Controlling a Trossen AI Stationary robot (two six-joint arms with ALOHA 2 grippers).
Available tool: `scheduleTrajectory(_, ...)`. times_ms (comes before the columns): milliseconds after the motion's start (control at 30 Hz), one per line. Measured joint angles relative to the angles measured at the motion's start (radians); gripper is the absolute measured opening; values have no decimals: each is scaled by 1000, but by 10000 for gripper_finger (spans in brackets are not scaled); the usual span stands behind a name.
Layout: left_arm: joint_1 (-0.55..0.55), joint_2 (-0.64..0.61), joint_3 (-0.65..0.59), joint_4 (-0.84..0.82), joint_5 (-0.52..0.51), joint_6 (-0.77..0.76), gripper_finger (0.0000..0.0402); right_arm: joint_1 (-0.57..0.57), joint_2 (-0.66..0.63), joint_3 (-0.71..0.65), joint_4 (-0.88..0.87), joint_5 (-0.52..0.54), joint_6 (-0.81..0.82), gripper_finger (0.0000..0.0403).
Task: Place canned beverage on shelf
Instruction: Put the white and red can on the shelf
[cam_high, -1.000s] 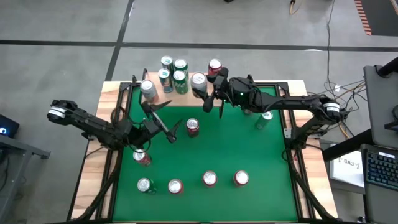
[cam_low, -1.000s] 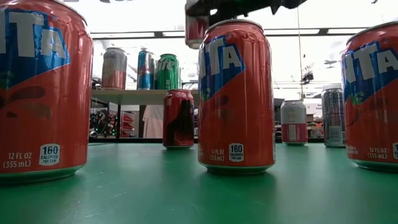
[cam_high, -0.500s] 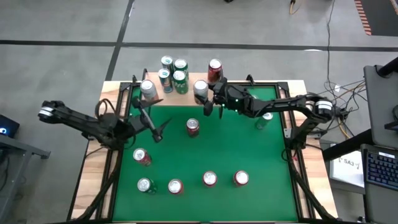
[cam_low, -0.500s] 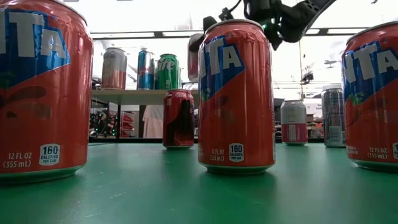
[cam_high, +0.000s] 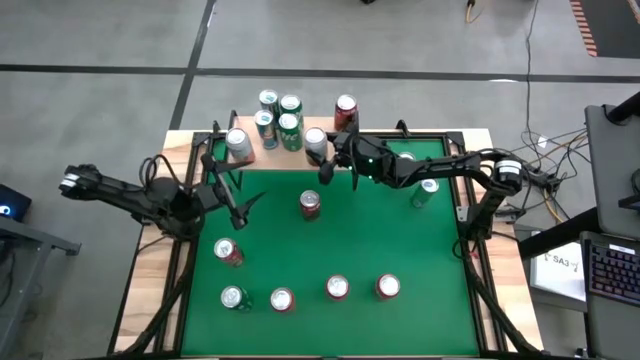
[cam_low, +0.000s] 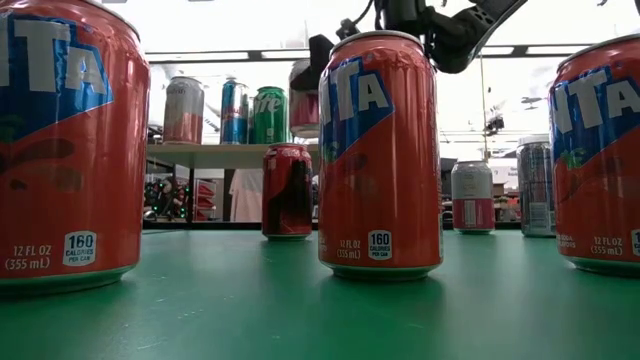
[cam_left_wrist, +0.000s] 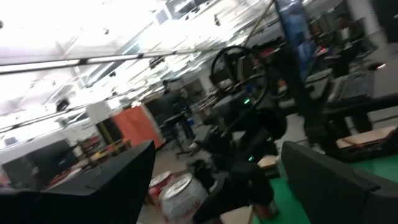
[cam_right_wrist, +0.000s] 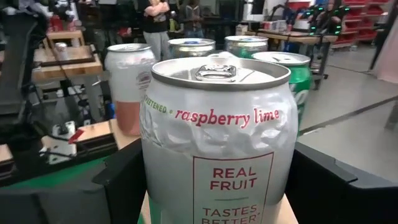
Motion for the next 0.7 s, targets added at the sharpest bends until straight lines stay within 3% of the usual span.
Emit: scheduleTrajectory(700,0,-14,0,-30,-35,22,333,3,2,-6,-62,47,-10,293)
